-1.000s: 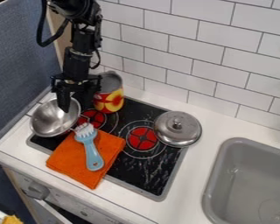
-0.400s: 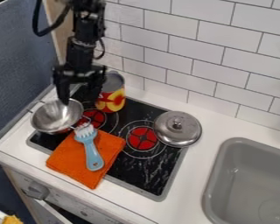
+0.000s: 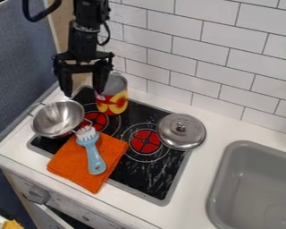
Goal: Move the silver pot to the left side of the stove
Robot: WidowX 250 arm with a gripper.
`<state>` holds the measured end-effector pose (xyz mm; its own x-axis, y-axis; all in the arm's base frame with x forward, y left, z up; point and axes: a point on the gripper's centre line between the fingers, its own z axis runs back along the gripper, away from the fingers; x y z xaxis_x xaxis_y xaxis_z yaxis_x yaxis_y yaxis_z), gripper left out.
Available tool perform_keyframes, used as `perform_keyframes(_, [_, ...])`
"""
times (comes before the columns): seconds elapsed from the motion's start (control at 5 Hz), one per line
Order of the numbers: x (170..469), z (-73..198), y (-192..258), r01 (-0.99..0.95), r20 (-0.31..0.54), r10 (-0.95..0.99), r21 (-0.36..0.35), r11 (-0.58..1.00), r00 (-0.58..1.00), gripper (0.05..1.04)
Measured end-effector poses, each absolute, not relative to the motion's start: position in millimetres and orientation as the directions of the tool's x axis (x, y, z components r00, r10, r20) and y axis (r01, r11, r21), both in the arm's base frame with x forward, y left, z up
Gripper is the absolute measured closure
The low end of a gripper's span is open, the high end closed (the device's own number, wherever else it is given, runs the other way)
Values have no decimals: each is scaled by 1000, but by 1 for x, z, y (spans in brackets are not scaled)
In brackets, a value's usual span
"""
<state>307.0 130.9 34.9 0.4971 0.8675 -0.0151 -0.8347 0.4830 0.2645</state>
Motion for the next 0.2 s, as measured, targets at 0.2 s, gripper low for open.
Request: perform_keyframes(0.2, [307, 35, 131, -835, -14, 867, 263, 483, 497, 85])
